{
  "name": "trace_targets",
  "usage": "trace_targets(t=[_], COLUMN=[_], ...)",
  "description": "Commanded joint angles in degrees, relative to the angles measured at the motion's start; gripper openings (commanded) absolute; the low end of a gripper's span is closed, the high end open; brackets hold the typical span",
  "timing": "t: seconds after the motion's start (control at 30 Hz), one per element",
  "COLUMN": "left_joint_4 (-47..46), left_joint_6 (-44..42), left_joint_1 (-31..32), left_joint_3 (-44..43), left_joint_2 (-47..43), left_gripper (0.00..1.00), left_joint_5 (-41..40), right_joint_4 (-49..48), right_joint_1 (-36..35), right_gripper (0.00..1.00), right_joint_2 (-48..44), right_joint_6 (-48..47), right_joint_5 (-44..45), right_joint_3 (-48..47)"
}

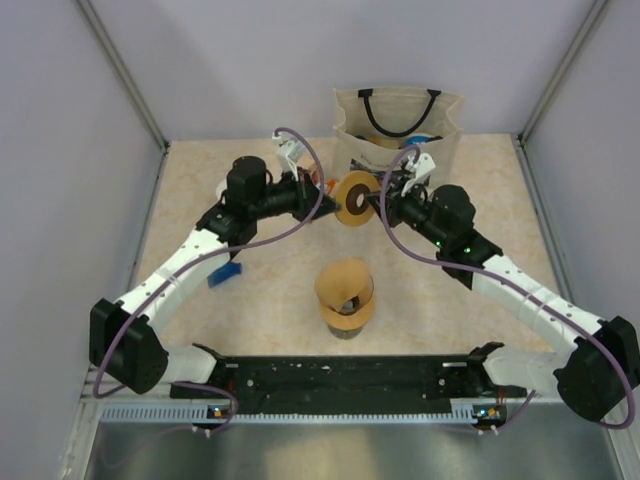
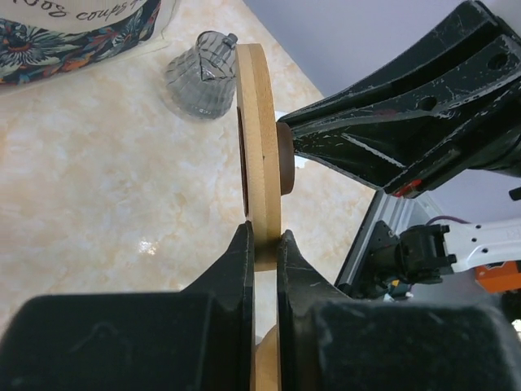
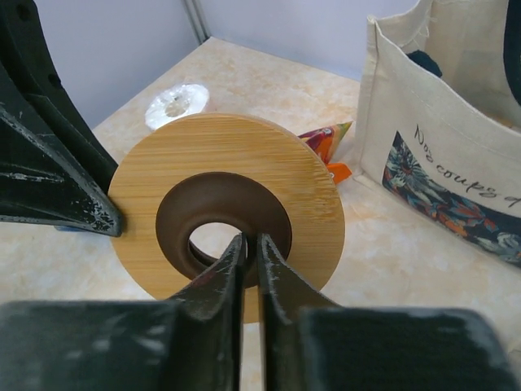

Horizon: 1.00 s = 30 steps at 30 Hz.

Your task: Place the coffee filter in the dripper

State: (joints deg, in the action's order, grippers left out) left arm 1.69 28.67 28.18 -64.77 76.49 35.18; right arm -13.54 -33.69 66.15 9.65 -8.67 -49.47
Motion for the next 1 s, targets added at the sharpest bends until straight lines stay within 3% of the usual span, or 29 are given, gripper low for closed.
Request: trace_targets(t=[0.0, 0.07, 0.2, 0.23, 0.43, 0.6, 0.77, 0.97], left_joint_4=[-3.36, -3.97, -3.81, -2.93, 4.36, 5.87, -0.11, 3.56], left_joint_6=[-11.15, -14.41, -28.01, -33.1, -61.23, -80.66, -90.87, -99.4], left_joint_1=[1.08, 1.35, 1.79, 1.96, 2.58, 2.93, 3.37, 4.51], left_joint_3=[-1.94, -0.62, 0.96, 1.05, -0.44, 1.22, 6.14, 5.36], left_joint_2=[-2.39, -4.06, -6.43, -6.87, -9.34, -11.71, -15.22, -15.93], left_gripper=[0.0, 0.0, 0.0, 0.0, 0.0, 0.0, 0.0, 0.0], left_joint_5=[1.39, -3.25, -3.36, -3.01, -0.55, -1.25, 0.67, 1.56], right_joint_4=[0.17, 3.68, 11.06, 13.25, 33.02, 37.8, 37.8, 37.19], right_joint_1=[-0.85, -0.85, -0.85, -0.85, 1.77, 11.79, 13.21, 13.21], right_gripper=[0.17, 0.48, 0.83, 0.99, 0.99, 0.99, 0.95, 0.88], right_joint_2=[-2.69, -3.22, -6.55, -7.6, -10.78, -10.17, -7.71, -5.07], right_joint_6=[3.0, 5.1, 11.6, 13.88, 24.61, 34.1, 36.14, 38.95], right_joint_5=[-4.08, -3.99, -3.38, -2.16, 1.73, -13.19, -16.91, -16.2], right_joint_3=[-2.82, -4.05, -5.45, -5.81, -11.69, -13.72, -17.4, -20.31])
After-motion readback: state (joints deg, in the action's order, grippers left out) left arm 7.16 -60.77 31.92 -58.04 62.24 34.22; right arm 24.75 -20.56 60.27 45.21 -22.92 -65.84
